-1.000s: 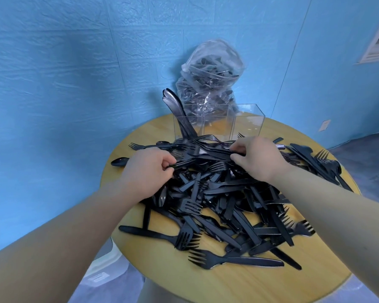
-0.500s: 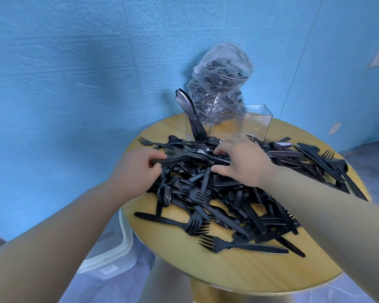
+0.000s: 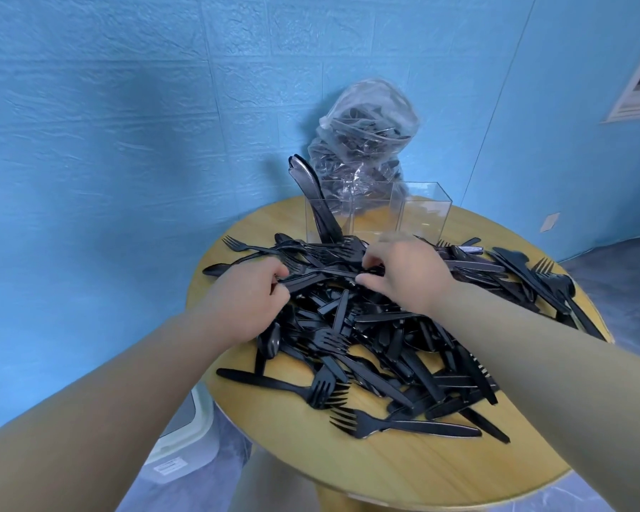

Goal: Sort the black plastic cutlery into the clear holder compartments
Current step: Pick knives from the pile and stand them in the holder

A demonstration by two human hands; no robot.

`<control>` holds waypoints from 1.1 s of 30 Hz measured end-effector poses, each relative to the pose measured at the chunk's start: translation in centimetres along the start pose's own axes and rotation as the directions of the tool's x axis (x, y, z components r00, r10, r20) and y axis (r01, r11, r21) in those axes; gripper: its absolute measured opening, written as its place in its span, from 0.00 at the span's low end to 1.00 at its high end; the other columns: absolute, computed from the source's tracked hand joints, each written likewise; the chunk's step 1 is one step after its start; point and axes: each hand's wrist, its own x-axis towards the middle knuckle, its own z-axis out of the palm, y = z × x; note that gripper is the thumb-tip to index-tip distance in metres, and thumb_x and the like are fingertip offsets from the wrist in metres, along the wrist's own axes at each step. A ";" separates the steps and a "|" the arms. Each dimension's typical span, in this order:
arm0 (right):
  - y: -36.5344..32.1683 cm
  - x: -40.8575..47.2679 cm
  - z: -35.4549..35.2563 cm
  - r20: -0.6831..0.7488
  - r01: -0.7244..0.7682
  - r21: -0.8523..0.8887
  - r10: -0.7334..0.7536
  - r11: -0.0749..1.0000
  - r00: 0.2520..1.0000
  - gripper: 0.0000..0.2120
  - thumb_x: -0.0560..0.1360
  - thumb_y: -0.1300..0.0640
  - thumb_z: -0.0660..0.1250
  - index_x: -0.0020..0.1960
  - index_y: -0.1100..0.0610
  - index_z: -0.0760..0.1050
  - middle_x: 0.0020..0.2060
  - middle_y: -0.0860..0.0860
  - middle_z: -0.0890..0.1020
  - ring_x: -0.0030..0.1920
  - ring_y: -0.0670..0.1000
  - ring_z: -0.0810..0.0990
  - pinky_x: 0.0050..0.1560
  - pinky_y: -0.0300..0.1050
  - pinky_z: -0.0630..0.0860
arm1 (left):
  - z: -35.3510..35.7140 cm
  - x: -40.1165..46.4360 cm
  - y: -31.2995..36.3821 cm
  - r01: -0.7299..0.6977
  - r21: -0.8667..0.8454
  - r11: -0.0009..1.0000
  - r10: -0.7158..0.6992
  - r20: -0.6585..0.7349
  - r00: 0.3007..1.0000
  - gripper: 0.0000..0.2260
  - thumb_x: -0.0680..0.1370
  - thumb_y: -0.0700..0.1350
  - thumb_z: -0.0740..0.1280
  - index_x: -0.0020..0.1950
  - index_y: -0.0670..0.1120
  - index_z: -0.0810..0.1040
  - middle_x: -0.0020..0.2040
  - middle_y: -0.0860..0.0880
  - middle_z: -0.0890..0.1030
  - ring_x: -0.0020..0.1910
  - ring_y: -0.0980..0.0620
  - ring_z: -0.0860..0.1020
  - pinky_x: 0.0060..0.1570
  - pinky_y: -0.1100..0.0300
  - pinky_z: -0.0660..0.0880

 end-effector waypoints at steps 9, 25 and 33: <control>-0.5 1.4 0.4 -0.023 -0.066 -0.071 0.065 0.995 0.998 0.12 0.79 0.48 0.61 0.48 0.54 0.79 0.46 0.50 0.76 0.48 0.52 0.75 0.42 0.42 0.67 | 0.1 0.6 0.0 -0.153 0.181 0.971 0.144 0.065 0.987 0.26 0.77 0.65 0.57 0.70 0.54 0.69 0.63 0.53 0.75 0.61 0.52 0.74 0.57 0.55 0.73; 0.5 0.9 -0.2 -0.055 -0.205 -0.016 0.204 0.979 0.977 0.07 0.77 0.53 0.62 0.42 0.53 0.71 0.44 0.51 0.76 0.42 0.55 0.77 0.39 0.45 0.75 | -0.4 1.7 -0.2 -0.157 0.219 0.963 0.162 -0.003 0.987 0.15 0.81 0.45 0.51 0.62 0.48 0.74 0.52 0.49 0.74 0.50 0.46 0.75 0.49 0.49 0.74; -0.9 1.4 0.0 0.013 -0.062 0.063 0.061 0.996 0.998 0.05 0.76 0.52 0.66 0.42 0.51 0.73 0.41 0.48 0.75 0.44 0.52 0.76 0.41 0.42 0.70 | -0.6 -0.2 -4.3 -0.027 0.116 0.993 0.050 -0.204 0.978 0.14 0.83 0.50 0.53 0.58 0.48 0.76 0.46 0.53 0.71 0.45 0.50 0.71 0.41 0.56 0.64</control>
